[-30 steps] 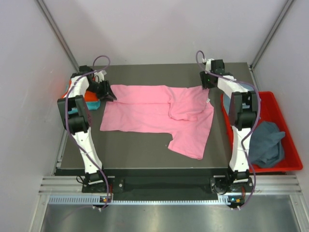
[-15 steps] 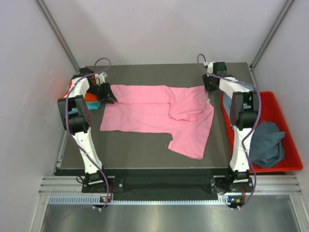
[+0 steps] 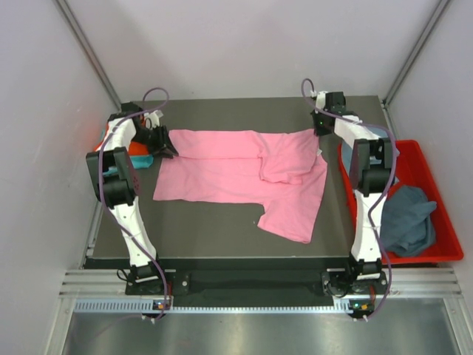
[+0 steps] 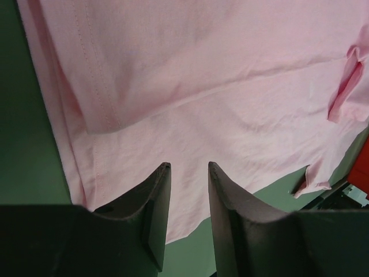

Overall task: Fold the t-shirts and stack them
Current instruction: Fold the tshirt

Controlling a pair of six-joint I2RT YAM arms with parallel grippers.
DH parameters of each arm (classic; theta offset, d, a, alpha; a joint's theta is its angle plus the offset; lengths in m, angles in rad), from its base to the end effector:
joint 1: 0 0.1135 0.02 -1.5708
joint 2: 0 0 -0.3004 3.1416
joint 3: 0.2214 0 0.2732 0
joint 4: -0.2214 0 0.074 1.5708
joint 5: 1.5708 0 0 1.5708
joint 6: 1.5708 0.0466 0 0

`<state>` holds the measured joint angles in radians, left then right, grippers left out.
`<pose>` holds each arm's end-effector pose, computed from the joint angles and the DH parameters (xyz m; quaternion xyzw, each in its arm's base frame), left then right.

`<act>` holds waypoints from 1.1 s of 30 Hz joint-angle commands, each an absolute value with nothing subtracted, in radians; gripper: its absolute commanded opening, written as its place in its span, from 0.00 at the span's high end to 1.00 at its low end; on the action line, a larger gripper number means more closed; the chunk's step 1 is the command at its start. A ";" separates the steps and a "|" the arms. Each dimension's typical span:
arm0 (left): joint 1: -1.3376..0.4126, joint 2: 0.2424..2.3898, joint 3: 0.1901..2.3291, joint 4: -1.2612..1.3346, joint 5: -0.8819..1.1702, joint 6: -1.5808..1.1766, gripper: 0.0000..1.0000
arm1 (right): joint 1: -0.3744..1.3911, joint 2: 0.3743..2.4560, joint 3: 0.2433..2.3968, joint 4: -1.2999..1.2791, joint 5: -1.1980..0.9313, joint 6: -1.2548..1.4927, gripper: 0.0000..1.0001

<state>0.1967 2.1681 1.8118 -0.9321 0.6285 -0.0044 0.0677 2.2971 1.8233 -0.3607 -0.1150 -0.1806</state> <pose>0.4867 0.0690 0.2179 -0.0512 0.9412 -0.2918 0.1626 0.5632 0.0435 0.1807 -0.1359 0.9217 0.0333 0.3617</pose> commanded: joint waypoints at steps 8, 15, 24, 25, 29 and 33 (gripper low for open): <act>0.184 2.095 1.786 -0.919 0.598 0.017 0.63 | 0.011 2.384 2.002 -0.282 -0.029 -0.193 1.00; 0.175 2.111 1.813 -0.913 0.548 0.023 0.63 | 0.009 2.427 2.068 -0.272 -0.020 -0.184 1.00; 0.175 2.273 2.012 -0.902 0.405 0.051 0.59 | 0.009 2.425 2.062 -0.268 -0.021 -0.187 1.00; 0.176 2.289 2.028 -0.900 0.400 0.052 0.59 | 0.009 2.424 2.054 -0.268 -0.023 -0.187 1.00; 0.172 2.364 2.106 -0.887 0.388 0.060 0.58 | 0.012 2.411 2.040 -0.268 -0.025 -0.192 1.00; 0.166 2.449 2.164 -0.874 0.362 0.074 0.58 | 0.015 2.402 2.026 -0.267 -0.021 -0.202 1.00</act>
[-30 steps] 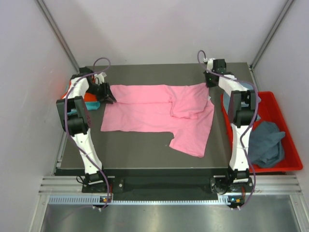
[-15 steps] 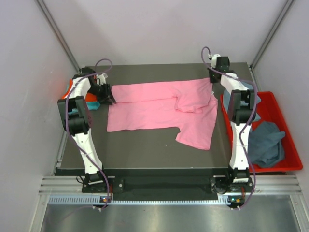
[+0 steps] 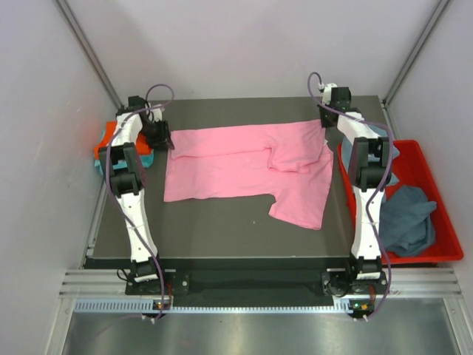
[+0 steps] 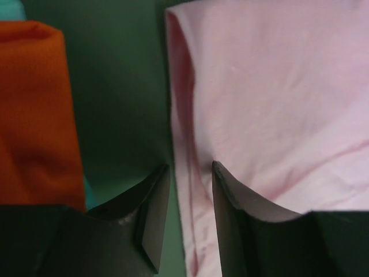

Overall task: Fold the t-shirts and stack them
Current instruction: Fold the tshirt

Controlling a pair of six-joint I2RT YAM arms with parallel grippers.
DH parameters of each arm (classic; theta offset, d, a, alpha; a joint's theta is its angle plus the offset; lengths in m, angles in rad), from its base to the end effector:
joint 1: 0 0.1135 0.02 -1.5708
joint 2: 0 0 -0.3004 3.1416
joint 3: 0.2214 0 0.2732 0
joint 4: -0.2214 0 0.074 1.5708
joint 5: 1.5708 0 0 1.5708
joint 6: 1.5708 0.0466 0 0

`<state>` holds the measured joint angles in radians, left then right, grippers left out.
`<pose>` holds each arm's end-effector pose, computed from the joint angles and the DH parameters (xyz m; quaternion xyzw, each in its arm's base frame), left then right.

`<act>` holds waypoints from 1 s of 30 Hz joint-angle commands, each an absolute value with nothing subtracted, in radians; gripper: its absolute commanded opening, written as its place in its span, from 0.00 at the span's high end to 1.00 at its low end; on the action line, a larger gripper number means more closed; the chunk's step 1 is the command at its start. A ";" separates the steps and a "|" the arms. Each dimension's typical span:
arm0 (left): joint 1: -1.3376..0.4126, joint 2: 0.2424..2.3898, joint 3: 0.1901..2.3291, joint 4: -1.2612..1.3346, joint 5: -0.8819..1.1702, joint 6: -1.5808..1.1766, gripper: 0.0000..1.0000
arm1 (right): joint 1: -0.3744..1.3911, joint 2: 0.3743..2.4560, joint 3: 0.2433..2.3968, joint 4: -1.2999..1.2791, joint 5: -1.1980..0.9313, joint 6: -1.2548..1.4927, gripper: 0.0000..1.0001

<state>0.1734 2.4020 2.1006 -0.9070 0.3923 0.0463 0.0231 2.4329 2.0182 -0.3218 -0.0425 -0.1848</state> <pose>0.5505 0.0783 0.1847 -0.0262 0.9650 -0.1712 0.1967 0.6053 0.0160 0.1756 -0.1034 0.9082 -0.0134 0.4053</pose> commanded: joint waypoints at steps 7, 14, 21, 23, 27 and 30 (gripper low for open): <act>0.143 2.536 2.238 -0.847 0.353 0.072 0.60 | 0.018 2.368 1.980 -0.271 -0.015 -0.210 1.00; 0.110 2.592 2.258 -0.847 0.383 0.084 0.99 | 0.025 2.347 1.959 -0.268 -0.005 -0.225 1.00; 0.104 2.618 2.292 -0.802 0.235 0.052 1.00 | 0.028 2.367 1.985 -0.258 -0.003 -0.222 1.00; 0.106 2.622 2.315 -0.776 0.139 0.038 1.00 | 0.031 2.381 2.000 -0.256 -0.003 -0.222 1.00; 0.107 2.635 2.344 -0.730 0.077 0.038 1.00 | 0.034 2.399 2.025 -0.244 -0.003 -0.224 1.00; 0.106 2.645 2.367 -0.700 0.068 0.034 1.00 | 0.038 2.416 2.042 -0.236 -0.005 -0.232 1.00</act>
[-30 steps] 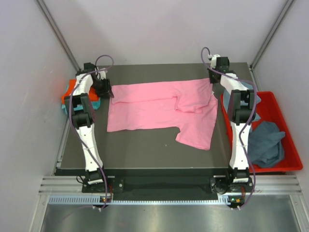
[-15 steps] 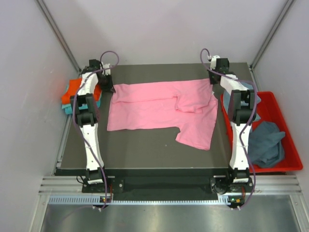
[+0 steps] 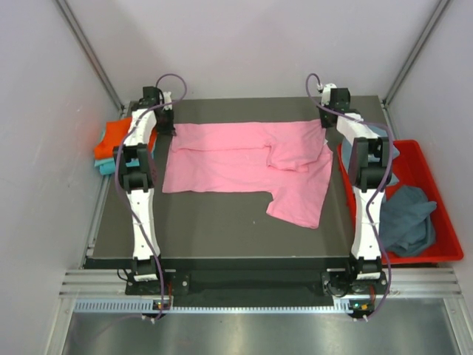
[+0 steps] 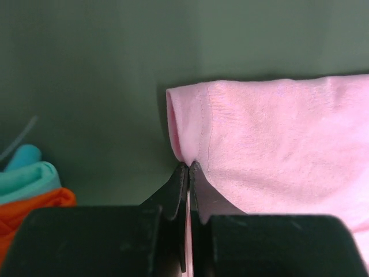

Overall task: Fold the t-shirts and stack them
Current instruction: Fold the tshirt

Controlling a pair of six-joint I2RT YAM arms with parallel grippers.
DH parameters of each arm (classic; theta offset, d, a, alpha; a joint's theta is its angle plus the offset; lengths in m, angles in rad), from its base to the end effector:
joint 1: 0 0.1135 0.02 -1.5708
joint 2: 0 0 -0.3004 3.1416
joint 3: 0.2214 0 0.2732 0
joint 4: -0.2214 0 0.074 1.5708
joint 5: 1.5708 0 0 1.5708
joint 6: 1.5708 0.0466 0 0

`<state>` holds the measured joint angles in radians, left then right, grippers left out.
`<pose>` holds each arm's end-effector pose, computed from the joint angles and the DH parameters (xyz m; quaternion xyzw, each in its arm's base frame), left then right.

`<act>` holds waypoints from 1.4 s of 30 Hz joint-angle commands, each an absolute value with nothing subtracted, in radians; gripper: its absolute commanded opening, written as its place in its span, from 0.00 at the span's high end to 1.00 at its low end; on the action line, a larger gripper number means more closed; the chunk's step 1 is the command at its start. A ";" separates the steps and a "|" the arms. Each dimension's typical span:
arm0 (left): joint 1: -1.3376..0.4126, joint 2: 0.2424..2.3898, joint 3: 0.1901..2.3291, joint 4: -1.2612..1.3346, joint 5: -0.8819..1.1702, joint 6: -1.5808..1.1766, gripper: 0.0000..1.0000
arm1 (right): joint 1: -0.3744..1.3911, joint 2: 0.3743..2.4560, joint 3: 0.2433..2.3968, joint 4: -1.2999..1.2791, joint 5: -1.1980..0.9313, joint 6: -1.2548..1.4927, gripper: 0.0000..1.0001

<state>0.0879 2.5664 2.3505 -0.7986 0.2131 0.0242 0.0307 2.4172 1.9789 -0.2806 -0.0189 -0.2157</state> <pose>0.6069 0.0436 0.1769 -0.0013 0.9566 -0.0868 0.2783 0.6022 0.0194 0.1744 -0.1158 0.9032 -0.0296 0.4122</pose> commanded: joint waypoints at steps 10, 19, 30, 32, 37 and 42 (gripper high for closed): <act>0.091 2.666 2.382 -0.675 -0.023 0.025 0.99 | 0.041 2.471 2.115 -0.227 0.023 -0.242 1.00; 0.078 2.516 2.401 -0.710 -0.044 0.025 0.60 | 0.052 2.344 2.053 -0.233 0.087 -0.258 0.38; 0.080 2.028 1.926 -0.652 0.227 0.051 0.52 | 0.110 1.823 1.629 -0.296 -0.201 -0.446 0.38; 0.081 1.999 1.823 -0.667 0.267 0.058 0.55 | 0.152 1.755 1.527 -0.375 -0.262 -0.482 0.44; 0.081 1.945 1.685 -0.722 0.366 0.020 0.61 | 0.183 1.694 1.370 -0.469 -0.400 -0.359 0.61; 0.080 1.925 1.553 -0.733 0.462 0.002 0.65 | 0.175 1.670 1.266 -0.443 -0.469 -0.161 0.68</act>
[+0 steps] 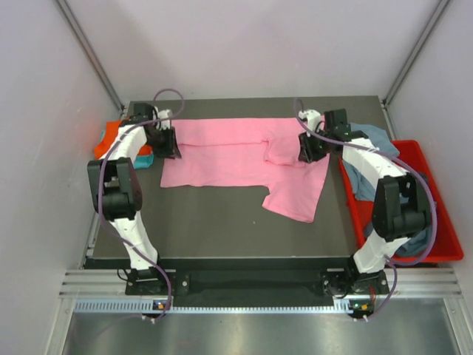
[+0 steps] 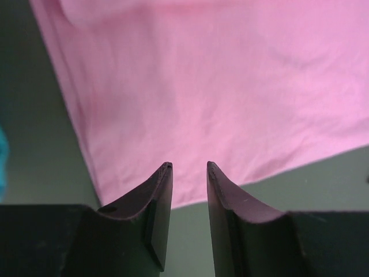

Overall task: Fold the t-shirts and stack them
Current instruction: Fold the tshirt

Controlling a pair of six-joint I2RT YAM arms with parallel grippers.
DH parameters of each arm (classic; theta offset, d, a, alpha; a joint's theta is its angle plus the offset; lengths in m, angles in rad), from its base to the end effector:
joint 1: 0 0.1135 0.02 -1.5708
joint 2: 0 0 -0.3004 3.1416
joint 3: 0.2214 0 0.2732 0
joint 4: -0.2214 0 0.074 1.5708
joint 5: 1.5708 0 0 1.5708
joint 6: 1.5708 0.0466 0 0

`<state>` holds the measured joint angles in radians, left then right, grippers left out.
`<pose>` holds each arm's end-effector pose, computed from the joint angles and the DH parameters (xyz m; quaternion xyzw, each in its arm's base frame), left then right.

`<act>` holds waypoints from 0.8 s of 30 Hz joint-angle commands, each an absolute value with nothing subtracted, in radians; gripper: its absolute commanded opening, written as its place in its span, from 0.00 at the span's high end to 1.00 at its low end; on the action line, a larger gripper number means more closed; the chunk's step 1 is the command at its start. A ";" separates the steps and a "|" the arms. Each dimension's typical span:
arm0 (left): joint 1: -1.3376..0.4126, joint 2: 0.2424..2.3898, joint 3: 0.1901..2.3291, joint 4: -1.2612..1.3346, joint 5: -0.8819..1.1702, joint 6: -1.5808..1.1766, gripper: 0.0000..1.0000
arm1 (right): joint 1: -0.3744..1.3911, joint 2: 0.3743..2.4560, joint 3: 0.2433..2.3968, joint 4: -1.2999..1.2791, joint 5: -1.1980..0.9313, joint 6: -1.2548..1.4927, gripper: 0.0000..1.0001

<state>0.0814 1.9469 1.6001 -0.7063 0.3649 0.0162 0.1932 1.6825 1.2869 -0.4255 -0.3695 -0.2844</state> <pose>0.4594 0.0208 0.2566 0.0154 0.9516 -0.1629 0.2600 0.3919 0.0938 0.2787 -0.2817 0.8729 0.1544 0.3673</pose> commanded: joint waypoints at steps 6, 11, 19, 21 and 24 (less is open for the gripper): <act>0.083 2.005 1.490 -0.821 0.483 0.002 0.69 | 0.135 1.739 1.261 -0.410 -0.522 -0.046 0.69; 0.083 2.029 1.468 -0.792 0.457 -0.034 0.71 | 0.121 1.819 1.310 -0.390 -0.525 -0.031 0.71; 0.089 2.074 1.499 -0.804 0.416 -0.028 0.72 | 0.110 1.907 1.370 -0.377 -0.482 -0.035 0.71; 0.089 2.083 1.502 -0.805 0.411 -0.028 0.72 | 0.110 1.920 1.382 -0.380 -0.469 -0.040 0.71; 0.091 2.091 1.506 -0.805 0.411 -0.028 0.73 | 0.104 1.928 1.393 -0.393 -0.430 -0.055 0.71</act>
<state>0.0845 2.0647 1.4834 -0.8085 0.4335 -0.0319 0.1184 1.9236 1.3350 -0.4133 -0.4629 -0.0429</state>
